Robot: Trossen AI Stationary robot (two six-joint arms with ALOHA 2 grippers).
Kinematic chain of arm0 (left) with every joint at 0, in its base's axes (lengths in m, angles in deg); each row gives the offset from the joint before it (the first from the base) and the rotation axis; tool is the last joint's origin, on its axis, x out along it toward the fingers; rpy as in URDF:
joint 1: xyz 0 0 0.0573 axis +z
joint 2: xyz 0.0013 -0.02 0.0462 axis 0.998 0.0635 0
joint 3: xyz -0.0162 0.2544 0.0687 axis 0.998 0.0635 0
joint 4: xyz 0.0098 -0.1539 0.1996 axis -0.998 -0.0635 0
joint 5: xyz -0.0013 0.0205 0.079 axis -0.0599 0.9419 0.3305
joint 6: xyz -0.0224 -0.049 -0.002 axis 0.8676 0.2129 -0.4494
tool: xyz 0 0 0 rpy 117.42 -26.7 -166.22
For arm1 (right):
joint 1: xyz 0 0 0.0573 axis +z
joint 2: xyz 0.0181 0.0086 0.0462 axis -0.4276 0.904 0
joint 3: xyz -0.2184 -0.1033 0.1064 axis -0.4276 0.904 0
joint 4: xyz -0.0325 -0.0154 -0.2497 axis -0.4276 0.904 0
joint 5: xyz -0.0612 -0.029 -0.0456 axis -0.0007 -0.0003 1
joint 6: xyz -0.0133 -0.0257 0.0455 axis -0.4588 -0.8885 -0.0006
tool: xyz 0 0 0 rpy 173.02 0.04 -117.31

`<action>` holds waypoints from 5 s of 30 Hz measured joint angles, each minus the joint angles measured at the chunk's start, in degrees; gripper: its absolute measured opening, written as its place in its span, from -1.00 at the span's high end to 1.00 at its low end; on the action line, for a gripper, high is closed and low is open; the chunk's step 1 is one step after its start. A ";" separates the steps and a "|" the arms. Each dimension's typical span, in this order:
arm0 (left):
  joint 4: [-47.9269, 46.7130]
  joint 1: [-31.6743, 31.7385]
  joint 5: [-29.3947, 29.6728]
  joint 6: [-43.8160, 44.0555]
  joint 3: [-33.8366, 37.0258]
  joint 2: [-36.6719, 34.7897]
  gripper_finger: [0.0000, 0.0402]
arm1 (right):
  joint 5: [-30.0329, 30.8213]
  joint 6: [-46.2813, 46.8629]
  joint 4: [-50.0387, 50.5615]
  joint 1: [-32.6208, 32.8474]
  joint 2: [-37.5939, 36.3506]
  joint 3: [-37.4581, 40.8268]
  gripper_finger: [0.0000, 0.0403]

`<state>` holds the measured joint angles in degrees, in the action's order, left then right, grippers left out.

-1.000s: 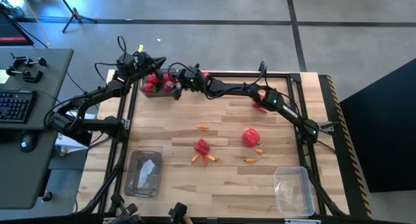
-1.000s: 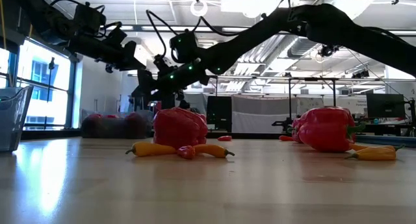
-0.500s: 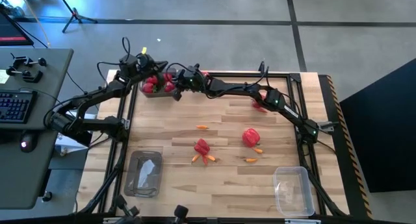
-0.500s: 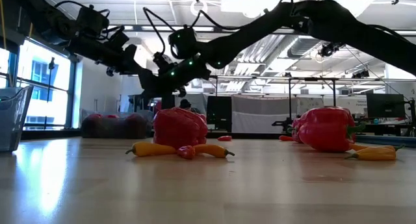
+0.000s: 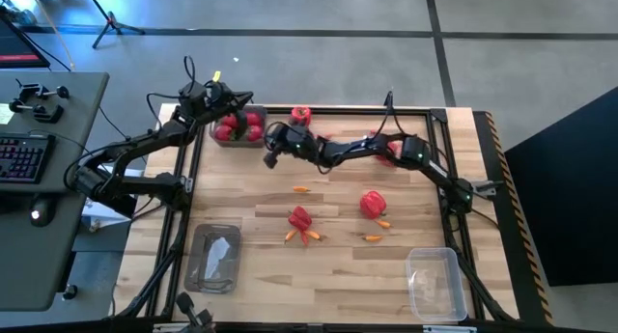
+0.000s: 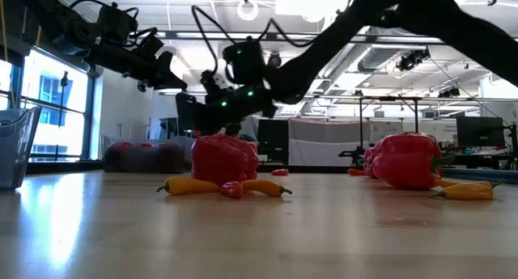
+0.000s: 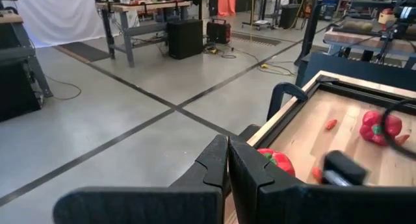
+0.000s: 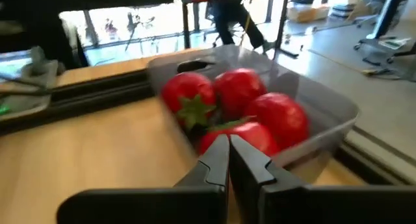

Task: Sort produce into baskets
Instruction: Put the red bell pepper into the transparent bin

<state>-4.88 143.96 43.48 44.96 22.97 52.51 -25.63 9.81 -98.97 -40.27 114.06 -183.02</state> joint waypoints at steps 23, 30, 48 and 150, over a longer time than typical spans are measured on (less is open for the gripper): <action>-8.10 -11.85 -3.89 -9.01 0.00 0.04 1.00 | 1.82 -6.49 9.21 -0.74 -22.82 19.31 1.00; -9.09 -16.05 -3.88 -8.58 -0.02 0.63 1.00 | 1.53 2.40 3.51 0.06 -28.82 32.78 1.00; -10.01 -28.33 -7.02 -8.03 -0.04 5.18 1.00 | 1.59 4.90 14.37 8.94 -46.54 46.99 1.00; -11.15 -37.63 -1.68 -6.99 -0.02 5.16 1.00 | -63.31 53.98 120.86 33.51 -45.99 35.47 -0.34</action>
<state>-16.02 106.33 41.80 37.97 22.95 57.67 -88.94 63.78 21.89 -6.77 68.06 -147.54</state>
